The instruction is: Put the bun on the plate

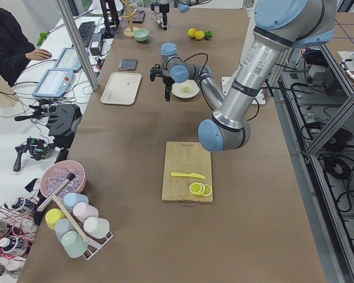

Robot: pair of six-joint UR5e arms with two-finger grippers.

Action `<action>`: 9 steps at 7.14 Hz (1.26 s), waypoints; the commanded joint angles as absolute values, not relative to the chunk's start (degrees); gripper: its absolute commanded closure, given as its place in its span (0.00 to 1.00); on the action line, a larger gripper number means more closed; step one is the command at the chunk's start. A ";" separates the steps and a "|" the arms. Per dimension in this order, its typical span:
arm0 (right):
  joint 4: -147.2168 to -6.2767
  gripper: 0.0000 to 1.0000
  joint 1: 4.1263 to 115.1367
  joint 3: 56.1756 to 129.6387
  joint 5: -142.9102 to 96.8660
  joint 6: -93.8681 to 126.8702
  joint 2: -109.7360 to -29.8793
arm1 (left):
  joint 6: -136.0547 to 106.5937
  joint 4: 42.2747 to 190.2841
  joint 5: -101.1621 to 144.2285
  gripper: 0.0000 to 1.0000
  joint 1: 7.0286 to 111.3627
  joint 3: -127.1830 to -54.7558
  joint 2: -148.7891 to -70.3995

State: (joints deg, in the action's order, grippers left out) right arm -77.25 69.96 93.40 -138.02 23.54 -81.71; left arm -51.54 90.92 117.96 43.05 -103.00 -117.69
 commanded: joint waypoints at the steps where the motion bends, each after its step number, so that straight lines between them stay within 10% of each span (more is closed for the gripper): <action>1: -88.72 0.00 77.05 92.38 -135.45 4.84 -81.30 | -26.68 90.70 125.74 0.02 57.41 -104.06 -104.92; 4: -90.09 0.00 80.07 87.20 -135.79 -2.35 -79.81 | -0.15 90.79 132.16 0.02 77.02 -98.38 -93.36; 9: -89.91 0.00 80.51 87.19 -135.97 -2.64 -79.72 | 1.58 90.62 132.62 0.02 79.80 -93.51 -93.34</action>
State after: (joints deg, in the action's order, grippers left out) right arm -89.93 80.41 87.23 -135.92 -2.61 -79.75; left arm 1.63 91.00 132.38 79.57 -93.63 -93.33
